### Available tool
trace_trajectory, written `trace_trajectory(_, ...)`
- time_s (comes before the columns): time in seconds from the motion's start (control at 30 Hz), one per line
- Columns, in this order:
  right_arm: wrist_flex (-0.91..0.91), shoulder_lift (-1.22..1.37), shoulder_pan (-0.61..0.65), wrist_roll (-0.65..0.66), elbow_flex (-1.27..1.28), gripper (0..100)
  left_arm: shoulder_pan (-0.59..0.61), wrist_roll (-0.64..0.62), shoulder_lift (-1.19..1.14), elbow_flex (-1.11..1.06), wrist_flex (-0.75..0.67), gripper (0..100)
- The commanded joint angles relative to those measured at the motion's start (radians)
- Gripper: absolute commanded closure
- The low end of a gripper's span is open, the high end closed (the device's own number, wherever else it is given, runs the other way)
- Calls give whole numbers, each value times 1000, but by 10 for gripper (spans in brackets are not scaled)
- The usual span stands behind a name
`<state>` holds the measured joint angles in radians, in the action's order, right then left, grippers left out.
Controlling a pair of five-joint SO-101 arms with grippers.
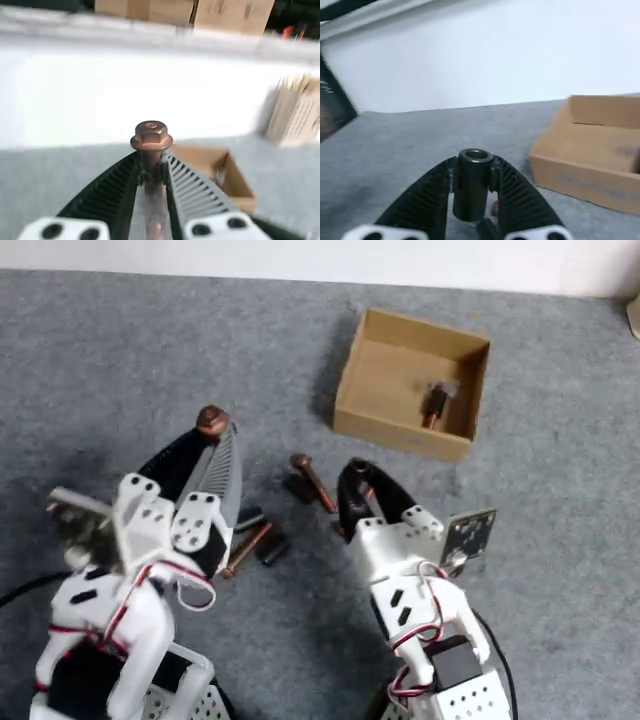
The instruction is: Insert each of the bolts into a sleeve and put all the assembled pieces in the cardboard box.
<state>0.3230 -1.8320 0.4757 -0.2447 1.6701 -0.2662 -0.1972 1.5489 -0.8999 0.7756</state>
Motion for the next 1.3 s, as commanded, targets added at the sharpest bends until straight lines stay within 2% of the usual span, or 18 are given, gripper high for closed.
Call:
trace_trajectory(0.0,-61,-5,59,14,87,995,-16,0,28,5,-83,995)
trace_trajectory(0.1,-76,-5,102,21,77,995,-18,-2,30,5,-118,995)
trace_trajectory(0.37,-73,-5,269,242,-31,995,-27,-2,22,5,-218,995)
trace_trajectory(0.6,-74,-5,334,250,-77,995,-173,0,28,4,-235,995)
trace_trajectory(0.73,-74,-5,338,250,-81,995,-216,0,31,-38,-233,995)
trace_trajectory(0.93,-71,-5,334,252,-74,995,-217,0,31,-139,-236,995)
trace_trajectory(1.27,-73,-5,332,252,-74,995,-220,-3,31,-160,-210,995)
